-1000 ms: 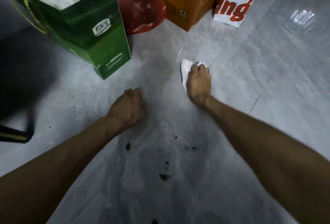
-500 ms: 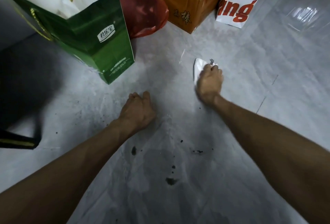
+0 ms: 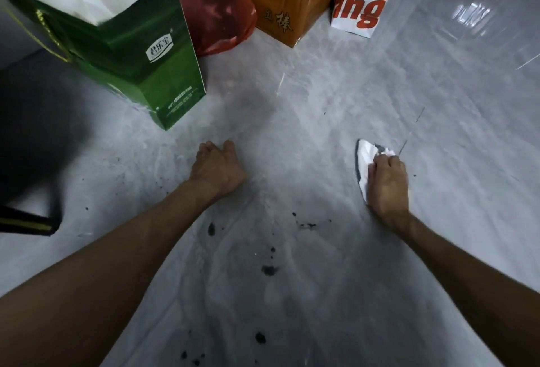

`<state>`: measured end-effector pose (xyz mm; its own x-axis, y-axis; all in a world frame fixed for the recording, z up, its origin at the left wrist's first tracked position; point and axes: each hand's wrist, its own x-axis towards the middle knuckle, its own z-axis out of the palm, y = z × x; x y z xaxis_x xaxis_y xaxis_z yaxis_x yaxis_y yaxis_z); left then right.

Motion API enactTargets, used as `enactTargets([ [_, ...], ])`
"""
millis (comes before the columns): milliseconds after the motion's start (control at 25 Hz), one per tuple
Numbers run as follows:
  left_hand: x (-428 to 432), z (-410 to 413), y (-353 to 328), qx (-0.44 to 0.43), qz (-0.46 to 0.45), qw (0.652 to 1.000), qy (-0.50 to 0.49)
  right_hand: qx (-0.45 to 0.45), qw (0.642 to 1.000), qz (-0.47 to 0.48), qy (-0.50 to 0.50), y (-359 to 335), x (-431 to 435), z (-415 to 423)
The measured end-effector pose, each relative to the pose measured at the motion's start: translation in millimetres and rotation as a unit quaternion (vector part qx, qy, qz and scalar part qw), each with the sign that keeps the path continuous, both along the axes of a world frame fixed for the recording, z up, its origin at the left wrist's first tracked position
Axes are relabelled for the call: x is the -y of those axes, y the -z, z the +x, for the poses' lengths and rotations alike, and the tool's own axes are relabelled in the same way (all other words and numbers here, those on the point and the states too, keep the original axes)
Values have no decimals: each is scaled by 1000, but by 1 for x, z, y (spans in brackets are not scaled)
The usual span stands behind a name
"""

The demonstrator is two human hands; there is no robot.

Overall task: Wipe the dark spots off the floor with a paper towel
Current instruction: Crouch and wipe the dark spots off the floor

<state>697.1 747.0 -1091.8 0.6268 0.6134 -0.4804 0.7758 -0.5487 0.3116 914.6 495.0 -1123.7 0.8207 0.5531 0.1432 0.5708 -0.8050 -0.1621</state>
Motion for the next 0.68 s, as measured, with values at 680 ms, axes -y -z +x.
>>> enactTargets([
  [680,71,44,4,63,41,989,127,-9,998,-31,-52,16,151,-36],
])
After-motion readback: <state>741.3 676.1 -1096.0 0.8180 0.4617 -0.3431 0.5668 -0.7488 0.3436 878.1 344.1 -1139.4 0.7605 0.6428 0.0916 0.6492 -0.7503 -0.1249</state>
